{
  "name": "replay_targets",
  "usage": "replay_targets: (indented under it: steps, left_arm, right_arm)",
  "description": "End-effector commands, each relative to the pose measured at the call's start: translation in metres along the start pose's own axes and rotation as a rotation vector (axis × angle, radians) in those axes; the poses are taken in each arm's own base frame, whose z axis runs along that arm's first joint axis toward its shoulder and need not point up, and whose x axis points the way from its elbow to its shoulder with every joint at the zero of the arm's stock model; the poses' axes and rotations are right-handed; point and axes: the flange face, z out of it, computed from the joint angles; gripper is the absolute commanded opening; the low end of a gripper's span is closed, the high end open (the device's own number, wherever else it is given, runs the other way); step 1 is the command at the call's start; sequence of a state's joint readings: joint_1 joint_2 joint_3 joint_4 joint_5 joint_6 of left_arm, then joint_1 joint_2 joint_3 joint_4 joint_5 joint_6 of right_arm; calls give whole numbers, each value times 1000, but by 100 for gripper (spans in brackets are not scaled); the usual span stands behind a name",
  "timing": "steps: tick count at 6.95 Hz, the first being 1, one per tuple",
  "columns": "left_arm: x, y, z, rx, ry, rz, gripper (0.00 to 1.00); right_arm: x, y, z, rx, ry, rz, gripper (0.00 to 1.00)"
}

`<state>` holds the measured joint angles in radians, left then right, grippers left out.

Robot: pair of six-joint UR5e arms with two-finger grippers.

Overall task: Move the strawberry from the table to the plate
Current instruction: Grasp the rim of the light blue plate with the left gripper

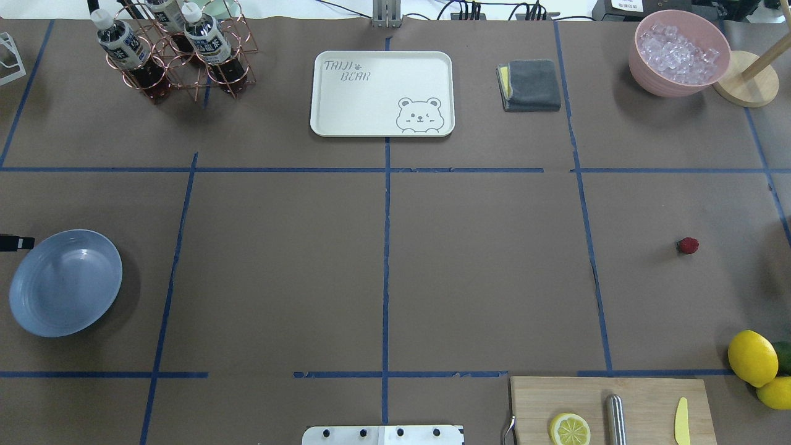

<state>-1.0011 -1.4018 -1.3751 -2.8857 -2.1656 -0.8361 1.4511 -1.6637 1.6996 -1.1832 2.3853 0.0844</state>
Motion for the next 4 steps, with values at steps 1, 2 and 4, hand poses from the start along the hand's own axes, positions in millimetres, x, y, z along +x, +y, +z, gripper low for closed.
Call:
replay_targets:
  steps: [1, 2, 4]
  left_arm:
    - [10, 12, 2, 0, 44, 24, 58]
    - [11, 17, -1, -4, 72, 34, 58]
    - [11, 20, 0, -9, 71, 39, 8]
  right_arm:
    - [1, 4, 0, 6, -1, -7, 100]
    - [1, 4, 0, 6, -1, -7, 100]
    - [1, 4, 0, 6, -1, -5, 100]
